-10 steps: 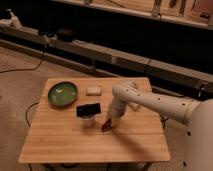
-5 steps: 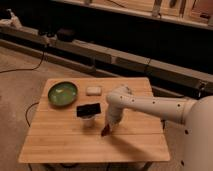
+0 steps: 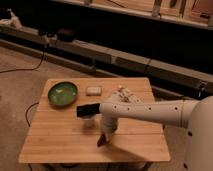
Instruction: Drag the pepper across the table
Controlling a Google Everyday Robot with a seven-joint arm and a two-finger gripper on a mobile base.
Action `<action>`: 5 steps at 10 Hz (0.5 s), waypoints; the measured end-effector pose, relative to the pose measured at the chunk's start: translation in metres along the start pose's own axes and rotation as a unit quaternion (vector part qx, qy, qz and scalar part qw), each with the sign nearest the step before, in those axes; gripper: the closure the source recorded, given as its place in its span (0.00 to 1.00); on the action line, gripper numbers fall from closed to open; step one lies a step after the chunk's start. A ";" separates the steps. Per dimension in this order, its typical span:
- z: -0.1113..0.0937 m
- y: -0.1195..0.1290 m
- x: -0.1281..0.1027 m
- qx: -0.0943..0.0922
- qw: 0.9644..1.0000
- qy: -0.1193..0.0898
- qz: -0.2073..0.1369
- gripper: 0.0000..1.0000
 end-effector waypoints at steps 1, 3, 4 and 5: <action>0.004 0.009 -0.004 -0.004 1.000 -0.006 0.001 0.99; 0.013 0.032 -0.005 -0.010 1.000 -0.020 0.011 0.99; 0.016 0.041 -0.004 -0.012 1.000 -0.023 0.014 0.99; 0.019 0.050 -0.002 -0.014 0.999 -0.024 0.017 0.99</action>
